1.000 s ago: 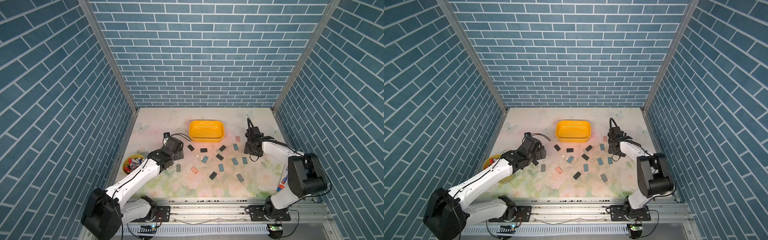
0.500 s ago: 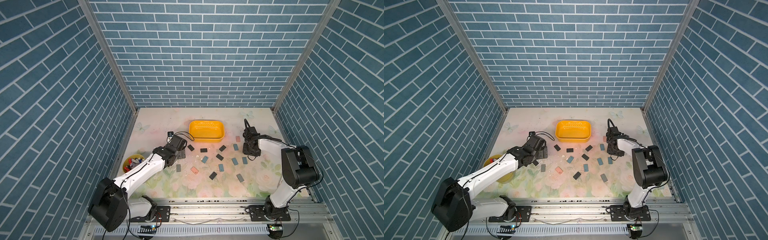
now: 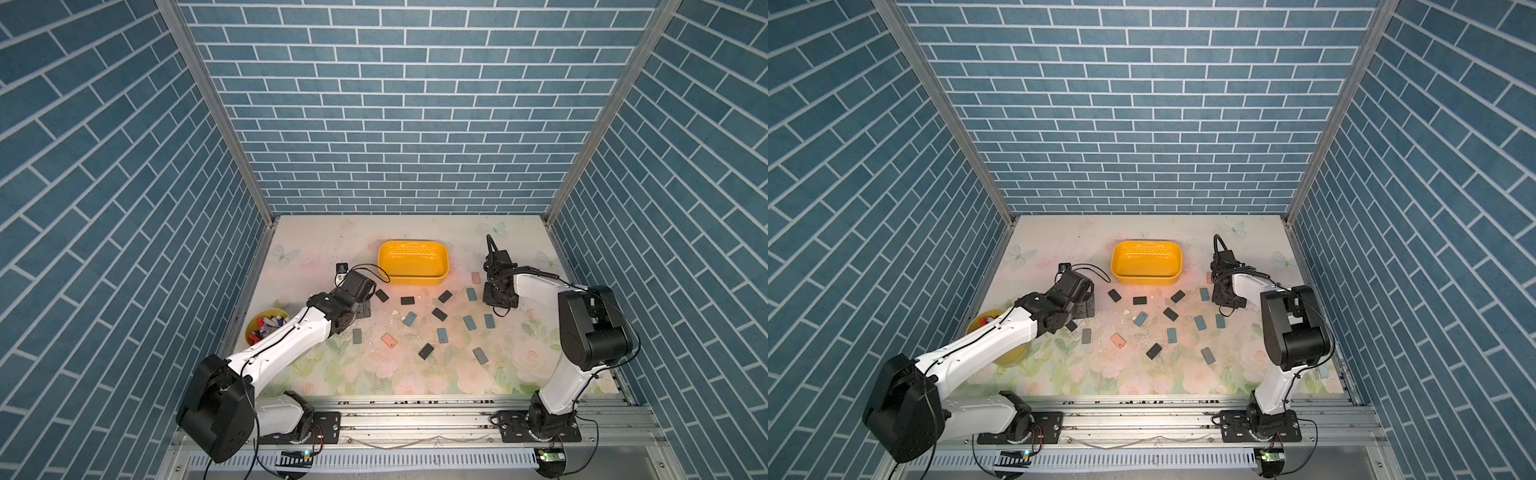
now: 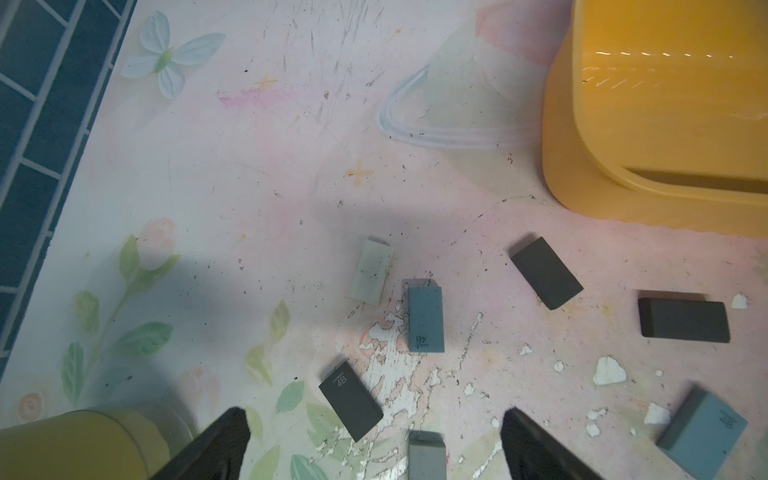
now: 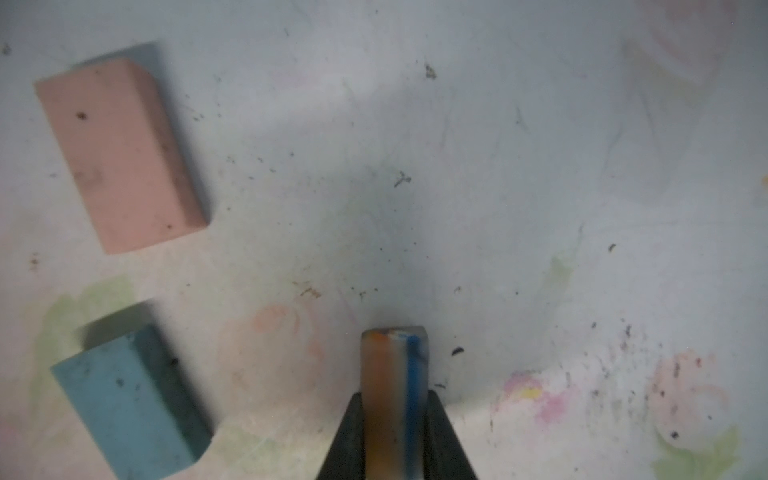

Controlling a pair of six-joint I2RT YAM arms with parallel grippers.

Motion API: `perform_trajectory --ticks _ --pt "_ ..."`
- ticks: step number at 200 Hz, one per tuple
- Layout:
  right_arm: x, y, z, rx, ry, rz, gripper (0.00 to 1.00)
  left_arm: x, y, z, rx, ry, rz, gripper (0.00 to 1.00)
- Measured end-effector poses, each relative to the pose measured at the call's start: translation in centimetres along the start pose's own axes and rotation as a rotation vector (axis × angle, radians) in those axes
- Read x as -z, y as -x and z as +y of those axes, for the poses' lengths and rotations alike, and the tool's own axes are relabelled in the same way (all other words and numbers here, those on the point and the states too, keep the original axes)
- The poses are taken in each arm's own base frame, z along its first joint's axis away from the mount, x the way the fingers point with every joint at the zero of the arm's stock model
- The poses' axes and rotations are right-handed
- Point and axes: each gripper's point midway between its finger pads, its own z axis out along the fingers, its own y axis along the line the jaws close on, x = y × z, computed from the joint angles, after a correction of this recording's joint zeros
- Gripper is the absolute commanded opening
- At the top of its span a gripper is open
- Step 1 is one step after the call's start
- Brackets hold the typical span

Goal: Put the eraser in the storage box
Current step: Pick up the eraser from the center of the board, then place the eraser in the storage box.

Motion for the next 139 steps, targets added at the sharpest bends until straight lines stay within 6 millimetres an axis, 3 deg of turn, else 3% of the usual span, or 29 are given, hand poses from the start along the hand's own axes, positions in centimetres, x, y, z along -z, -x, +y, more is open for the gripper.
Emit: perform_trajectory --ticks 62,98,139 --pt "1.1 -0.3 0.4 0.016 0.011 0.000 0.00 0.2 -0.1 -0.2 -0.014 0.002 0.000 0.99" --pt "5.1 -0.1 2.7 0.077 0.060 -0.052 0.00 0.3 -0.1 -0.1 -0.018 0.013 -0.008 0.99" --pt "10.8 2.4 8.4 0.163 0.189 -0.158 0.00 0.4 -0.2 0.2 -0.032 0.034 -0.010 0.99"
